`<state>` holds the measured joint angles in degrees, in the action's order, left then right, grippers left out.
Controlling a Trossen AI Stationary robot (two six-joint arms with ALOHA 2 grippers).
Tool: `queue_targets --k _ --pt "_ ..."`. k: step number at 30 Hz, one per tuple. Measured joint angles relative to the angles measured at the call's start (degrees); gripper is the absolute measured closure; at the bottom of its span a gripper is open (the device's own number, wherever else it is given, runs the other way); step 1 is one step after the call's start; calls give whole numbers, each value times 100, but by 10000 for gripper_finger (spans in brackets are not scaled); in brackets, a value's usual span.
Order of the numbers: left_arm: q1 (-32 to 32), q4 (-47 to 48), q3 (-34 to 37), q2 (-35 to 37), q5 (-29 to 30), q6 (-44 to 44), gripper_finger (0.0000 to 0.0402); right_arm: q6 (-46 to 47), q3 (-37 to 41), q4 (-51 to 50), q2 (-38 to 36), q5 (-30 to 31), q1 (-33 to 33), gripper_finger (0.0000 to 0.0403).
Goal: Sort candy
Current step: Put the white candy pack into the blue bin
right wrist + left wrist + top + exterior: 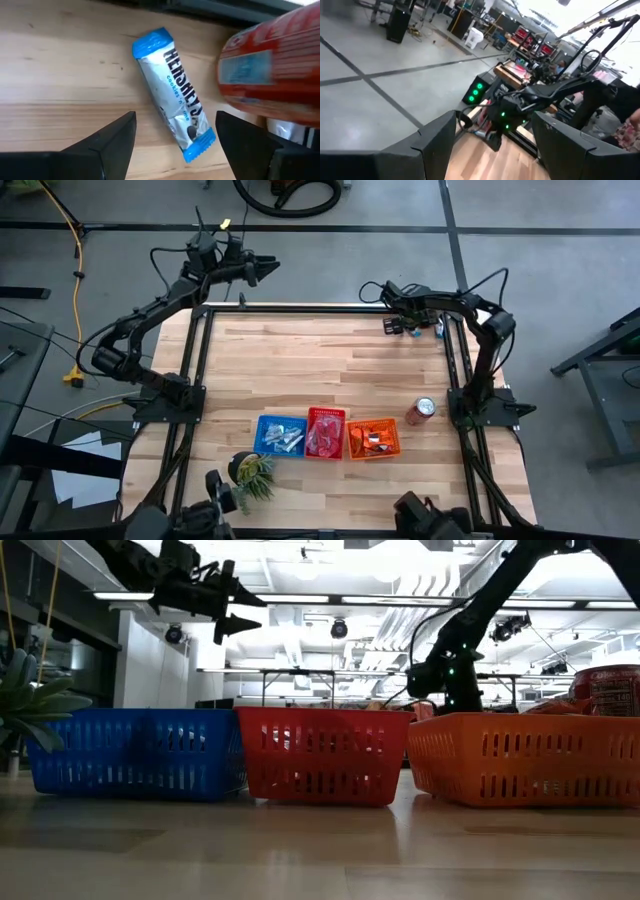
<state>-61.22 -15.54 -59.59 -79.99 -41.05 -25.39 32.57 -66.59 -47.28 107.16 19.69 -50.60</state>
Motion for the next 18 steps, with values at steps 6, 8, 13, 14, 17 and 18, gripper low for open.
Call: queue_targets --k 6,8,13,14,17,18 --pt "28 -145 0 0 40 -139 154 -244 -19 212 219 -86 -5 189" --pt "27 -152 0 0 73 -147 154 -307 -25 226 247 -119 -3 221" --pt "27 -152 0 0 80 -247 154 -565 -20 187 232 -228 3 336" --pt "27 -148 0 0 80 -252 154 -599 -17 139 217 -235 28 363" --pt "27 -152 0 0 80 -254 154 -604 11 26 157 -329 180 386" --pt "27 -149 0 0 80 -254 154 -580 11 42 147 -359 271 381"
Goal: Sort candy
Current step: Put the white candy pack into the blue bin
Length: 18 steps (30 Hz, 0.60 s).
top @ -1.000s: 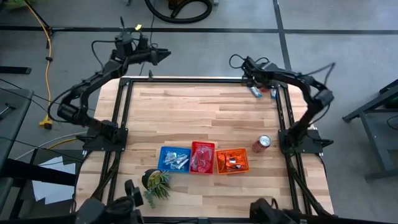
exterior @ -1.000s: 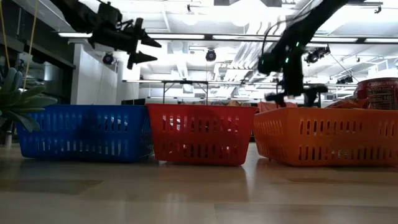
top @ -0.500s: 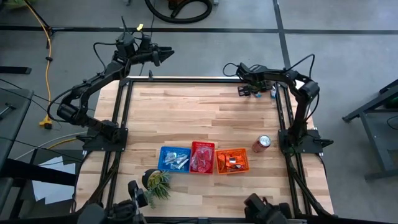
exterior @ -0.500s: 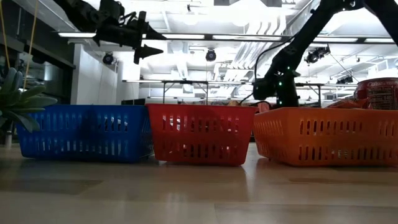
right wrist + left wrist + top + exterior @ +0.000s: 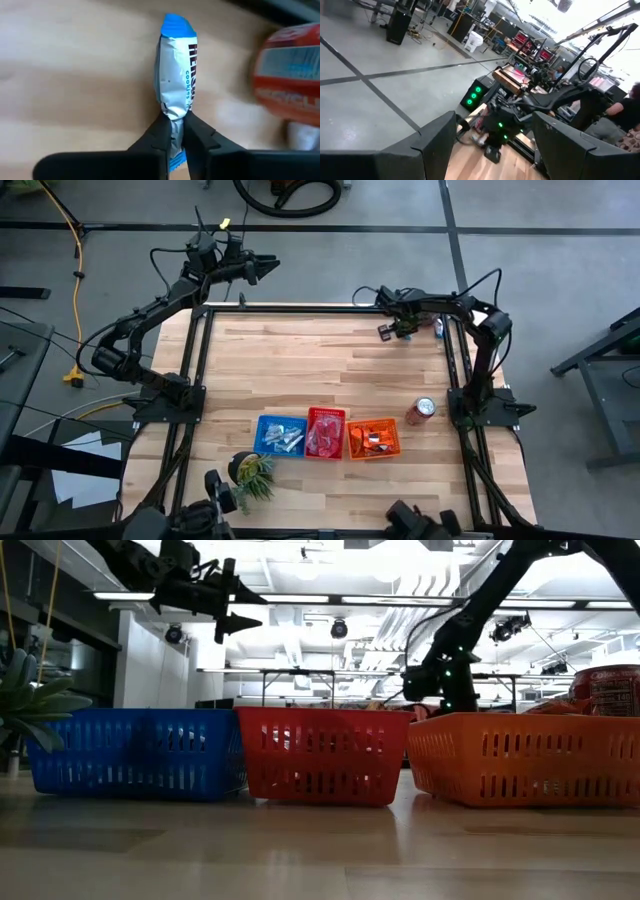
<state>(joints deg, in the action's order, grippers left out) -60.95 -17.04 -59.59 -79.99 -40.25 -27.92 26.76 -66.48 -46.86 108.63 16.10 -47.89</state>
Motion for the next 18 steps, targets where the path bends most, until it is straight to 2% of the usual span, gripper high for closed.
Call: queue_targets --k 12,18 --pt "-8 -2 2 96 -19 2 154 217 -11 43 -34 -402 1308 398" --pt "-137 -1 2 211 -267 7 154 275 -157 75 -29 -692 1880 400"
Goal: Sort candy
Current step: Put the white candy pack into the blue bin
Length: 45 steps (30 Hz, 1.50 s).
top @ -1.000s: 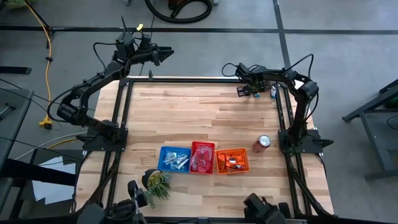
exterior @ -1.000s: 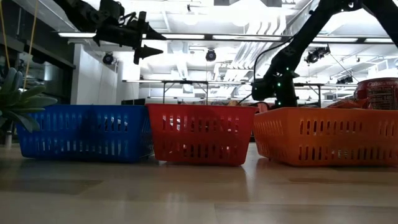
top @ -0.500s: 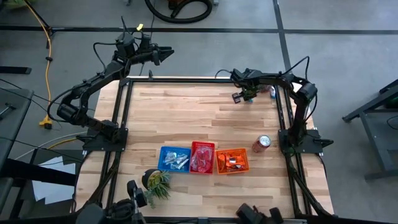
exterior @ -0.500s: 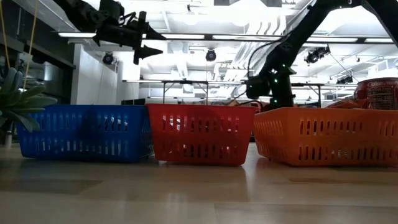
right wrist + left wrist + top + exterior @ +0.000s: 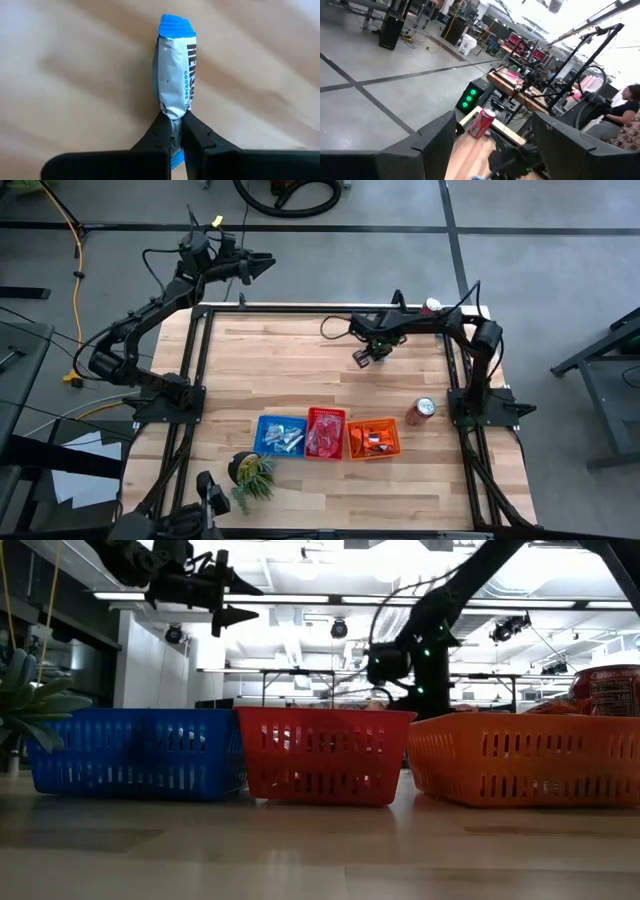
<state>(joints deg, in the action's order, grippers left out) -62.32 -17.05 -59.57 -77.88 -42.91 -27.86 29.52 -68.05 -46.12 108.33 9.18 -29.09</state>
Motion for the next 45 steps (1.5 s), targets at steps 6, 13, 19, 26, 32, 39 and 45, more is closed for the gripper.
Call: queue_targets --k 6,13,19,26,32,39,45 --pt "-199 8 0 170 -402 -2 154 -130 -417 121 -319 -191 359 401" --pt "-210 22 0 250 -746 -23 154 -663 -913 438 -1020 -500 813 402" --pt "506 321 2 250 -816 -105 154 -923 -911 633 -1663 -799 1216 402" --pt "2375 511 2 250 -397 -55 154 -1268 -863 518 -2364 -976 1819 402" --pt "3834 809 2 381 658 -386 154 -1534 -863 454 -3035 -1291 2413 402" --pt "5382 519 805 1164 3257 -501 154 -1660 -863 542 -3481 -1261 3025 402" --pt "5993 -1267 1939 1719 4557 -785 154 -1764 -861 1149 -3407 -1167 3315 402"
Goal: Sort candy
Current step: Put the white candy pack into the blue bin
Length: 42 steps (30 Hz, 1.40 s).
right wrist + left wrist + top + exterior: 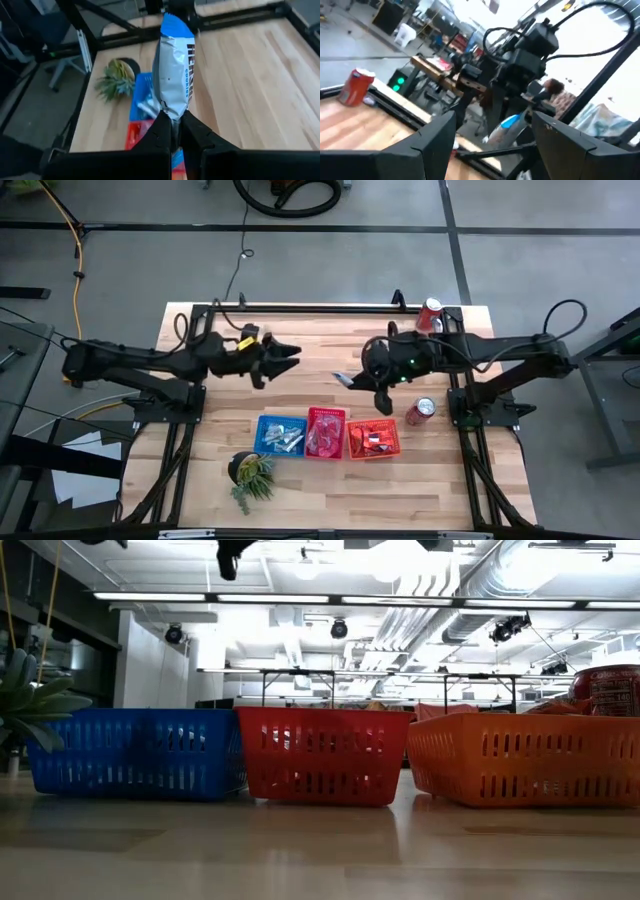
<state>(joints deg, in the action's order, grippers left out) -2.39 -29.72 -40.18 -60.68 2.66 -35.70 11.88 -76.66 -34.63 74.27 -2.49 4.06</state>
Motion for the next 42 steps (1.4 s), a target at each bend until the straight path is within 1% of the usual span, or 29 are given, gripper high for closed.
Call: queue_targets --k 2,5,7,11,16,18,21,27,32,36,38,42 --pt "53 -151 190 66 -55 -50 154 -87 2 292 73 30 28 402" --pt "70 -132 297 135 -478 14 154 -66 2 860 211 9 11 402" --pt "70 -166 298 135 -742 102 154 -57 2 1210 321 -122 8 402" --pt "70 -234 297 133 -790 804 154 37 2 1889 587 -305 8 402" --pt "70 -208 297 128 -702 1958 154 252 2 2352 856 -358 8 402" --pt "70 -203 297 127 -702 2223 154 310 2 2411 937 -358 8 402" --pt "70 -214 297 127 -727 2363 154 320 2 2593 1037 -357 8 402" --pt "94 -249 297 127 -1168 2447 154 309 2 2985 1190 -357 -32 402" --pt "263 -374 294 105 -1117 2871 154 243 2 3005 1235 -356 -69 402" --pt "367 -395 295 -114 -1099 2988 154 63 2 3101 1304 -378 -69 402" --pt "390 -575 292 -277 -1093 2992 154 55 0 3242 1352 -404 -69 402" --pt "398 -1033 292 -464 -1088 2985 155 107 2 3175 1361 -406 -69 402"
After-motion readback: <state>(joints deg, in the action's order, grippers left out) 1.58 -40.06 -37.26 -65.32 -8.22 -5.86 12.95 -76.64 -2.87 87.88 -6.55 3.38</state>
